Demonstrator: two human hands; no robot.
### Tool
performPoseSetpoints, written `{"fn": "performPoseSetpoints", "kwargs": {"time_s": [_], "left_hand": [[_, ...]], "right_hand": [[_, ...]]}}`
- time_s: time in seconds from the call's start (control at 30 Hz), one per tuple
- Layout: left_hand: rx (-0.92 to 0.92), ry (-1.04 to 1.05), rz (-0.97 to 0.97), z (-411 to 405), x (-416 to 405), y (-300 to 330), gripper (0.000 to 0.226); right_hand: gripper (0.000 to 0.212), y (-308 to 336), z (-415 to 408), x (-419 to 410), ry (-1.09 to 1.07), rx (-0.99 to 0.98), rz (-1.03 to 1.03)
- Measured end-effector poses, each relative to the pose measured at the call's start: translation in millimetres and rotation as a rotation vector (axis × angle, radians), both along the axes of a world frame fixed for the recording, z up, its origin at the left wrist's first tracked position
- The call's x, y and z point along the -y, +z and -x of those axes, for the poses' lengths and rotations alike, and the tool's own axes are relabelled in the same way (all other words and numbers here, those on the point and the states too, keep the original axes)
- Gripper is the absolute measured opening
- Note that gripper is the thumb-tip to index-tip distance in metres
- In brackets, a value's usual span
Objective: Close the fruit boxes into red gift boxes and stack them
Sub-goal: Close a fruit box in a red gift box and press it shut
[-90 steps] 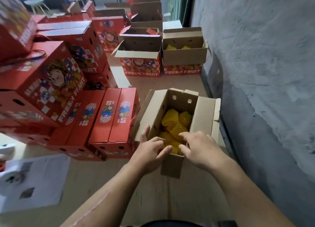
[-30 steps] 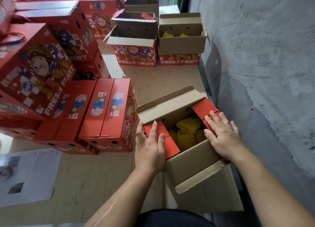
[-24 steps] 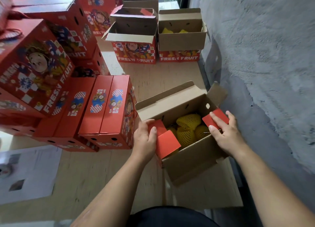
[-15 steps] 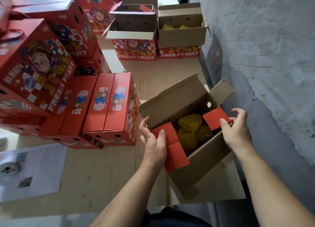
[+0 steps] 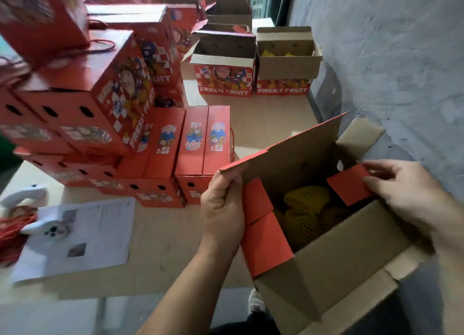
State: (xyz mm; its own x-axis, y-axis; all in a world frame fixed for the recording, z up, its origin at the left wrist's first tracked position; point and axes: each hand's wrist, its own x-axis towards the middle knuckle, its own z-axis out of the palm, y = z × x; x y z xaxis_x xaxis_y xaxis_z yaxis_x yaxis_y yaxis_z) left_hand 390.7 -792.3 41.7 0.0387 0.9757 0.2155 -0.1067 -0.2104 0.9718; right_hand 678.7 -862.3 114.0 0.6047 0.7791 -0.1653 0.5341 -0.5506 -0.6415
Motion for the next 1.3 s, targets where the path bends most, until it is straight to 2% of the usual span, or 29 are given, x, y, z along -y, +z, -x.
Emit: {"fn": "performPoseSetpoints", "kwargs": {"time_s": [0.13, 0.33, 0.43, 0.67, 0.83, 0.97, 1.1, 1.17, 1.3], "left_hand": [[0.011, 0.023, -0.04, 92.8, 7.6, 24.8, 0.029], [-0.008, 0.252, -0.056, 253.0, 19.5, 41.9, 0.042], [-0.025, 0.363, -0.072, 329.3, 25.4, 46.7, 0.045], [0.081, 0.548, 0.016, 478.2, 19.7, 34.0, 0.052], [0.104, 0.633, 0.052, 567.0, -8.7, 21.3, 0.05], [0.018, 0.729, 0.03, 619.3, -42.9, 29.1, 0.051], [-0.098, 0.849, -0.062, 662.6, -74.6, 39.0, 0.035], [-0.042, 0.835, -0.092, 683.3, -91.6, 39.5, 0.031], [0.116, 0.76, -0.026, 740.3, -139.2, 27.4, 0.034]], "right_hand": [[0.039, 29.1, 79.0, 4.8, 0.105, 0.054, -0.052], [0.041, 21.1, 241.4, -19.6, 0.268, -0.152, -0.095], [0.041, 9.2, 319.8, -29.5, 0.338, -0.194, -0.17], [0.044, -3.3, 467.2, -70.4, 0.516, -0.322, -0.153], [0.044, -15.1, 557.4, -132.5, 0.656, -0.245, -0.139], [0.044, -15.6, 625.2, -194.7, 0.747, -0.139, -0.106], [0.044, -8.1, 674.9, -241.1, 0.771, -0.09, -0.129], [0.046, -5.8, 696.0, -255.3, 0.747, -0.071, -0.135], [0.043, -9.3, 740.5, -276.4, 0.639, -0.102, -0.151]]}}
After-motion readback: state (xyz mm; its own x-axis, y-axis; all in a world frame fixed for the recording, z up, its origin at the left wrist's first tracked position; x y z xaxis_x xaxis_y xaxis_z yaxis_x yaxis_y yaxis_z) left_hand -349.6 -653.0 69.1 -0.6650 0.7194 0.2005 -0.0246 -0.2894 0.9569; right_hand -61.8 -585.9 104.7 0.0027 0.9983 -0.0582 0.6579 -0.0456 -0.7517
